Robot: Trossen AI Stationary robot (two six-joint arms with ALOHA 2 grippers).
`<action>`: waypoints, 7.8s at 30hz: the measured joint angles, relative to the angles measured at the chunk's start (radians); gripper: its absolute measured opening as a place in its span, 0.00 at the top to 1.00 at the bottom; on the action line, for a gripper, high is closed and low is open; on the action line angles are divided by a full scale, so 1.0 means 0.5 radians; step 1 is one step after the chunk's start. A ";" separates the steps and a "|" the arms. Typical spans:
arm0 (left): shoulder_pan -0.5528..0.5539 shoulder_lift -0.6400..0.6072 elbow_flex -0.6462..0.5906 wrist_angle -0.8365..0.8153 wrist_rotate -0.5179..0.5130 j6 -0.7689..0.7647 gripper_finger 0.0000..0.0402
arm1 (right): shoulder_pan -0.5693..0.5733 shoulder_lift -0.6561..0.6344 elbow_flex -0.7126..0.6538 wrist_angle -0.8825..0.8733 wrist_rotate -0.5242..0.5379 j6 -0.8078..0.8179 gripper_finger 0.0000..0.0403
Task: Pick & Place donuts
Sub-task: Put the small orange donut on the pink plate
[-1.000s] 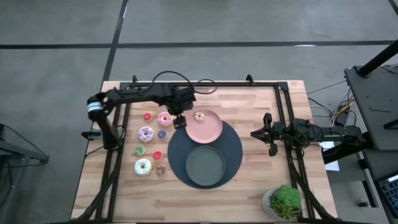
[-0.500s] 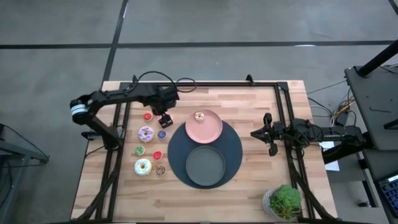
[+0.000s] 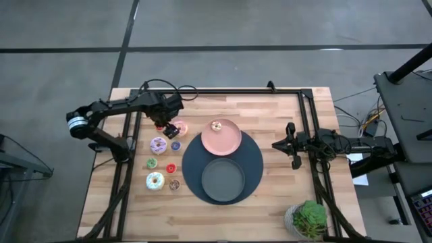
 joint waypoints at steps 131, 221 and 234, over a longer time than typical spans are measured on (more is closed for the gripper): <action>0.464 0.358 -0.214 0.344 0.007 0.112 0.47 | -0.001 0.001 0.000 0.000 0.000 0.001 0.93; -0.393 1.358 1.746 0.091 0.216 0.259 0.48 | 0.000 -0.001 0.000 0.000 0.000 0.001 0.93; -0.393 1.362 1.743 0.096 0.215 0.264 0.48 | -0.001 -0.001 0.000 0.000 0.001 0.000 0.93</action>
